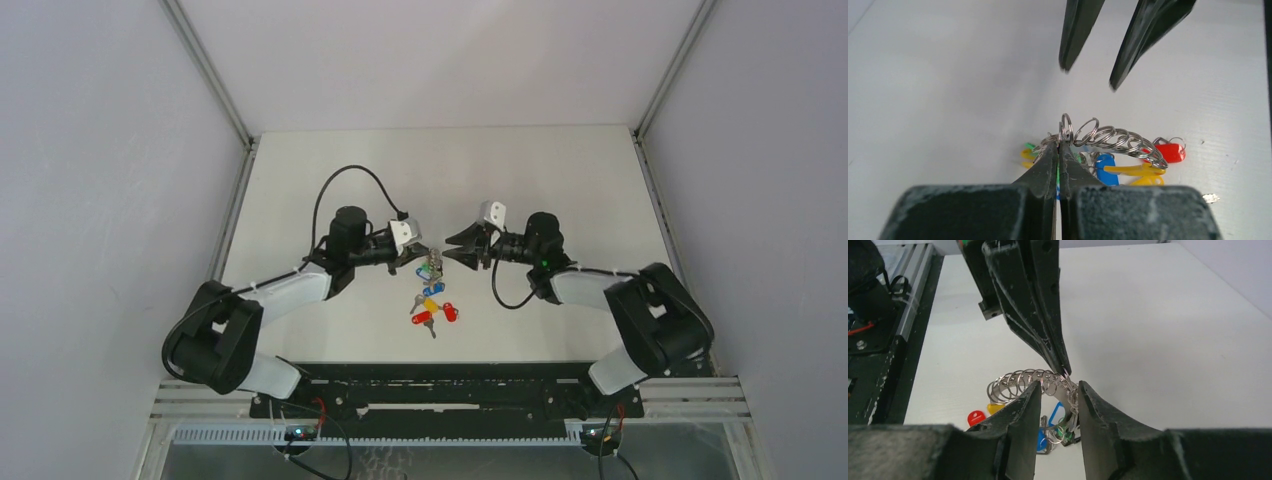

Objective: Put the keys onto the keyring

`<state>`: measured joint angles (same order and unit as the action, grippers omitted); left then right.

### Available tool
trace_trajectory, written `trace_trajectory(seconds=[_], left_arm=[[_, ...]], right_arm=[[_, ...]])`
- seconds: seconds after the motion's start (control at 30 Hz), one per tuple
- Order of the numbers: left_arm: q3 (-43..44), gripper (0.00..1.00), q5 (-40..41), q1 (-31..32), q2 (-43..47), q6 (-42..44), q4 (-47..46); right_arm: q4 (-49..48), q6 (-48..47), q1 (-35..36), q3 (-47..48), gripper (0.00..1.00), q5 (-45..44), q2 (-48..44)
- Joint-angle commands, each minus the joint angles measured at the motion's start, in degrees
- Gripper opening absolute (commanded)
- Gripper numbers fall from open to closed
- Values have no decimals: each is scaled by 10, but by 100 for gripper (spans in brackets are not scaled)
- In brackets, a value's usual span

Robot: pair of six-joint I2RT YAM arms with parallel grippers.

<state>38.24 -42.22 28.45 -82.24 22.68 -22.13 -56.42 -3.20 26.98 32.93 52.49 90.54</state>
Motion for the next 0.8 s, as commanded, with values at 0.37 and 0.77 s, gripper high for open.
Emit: trace_trajectory(seconds=[0.37, 0.77], left_arm=[[15, 0, 47, 1, 57, 39, 36], [130, 0, 4, -21, 48, 117, 163]], right_arm=[[495, 53, 81, -3, 36, -301, -218], [446, 80, 71, -17, 37, -345, -258]])
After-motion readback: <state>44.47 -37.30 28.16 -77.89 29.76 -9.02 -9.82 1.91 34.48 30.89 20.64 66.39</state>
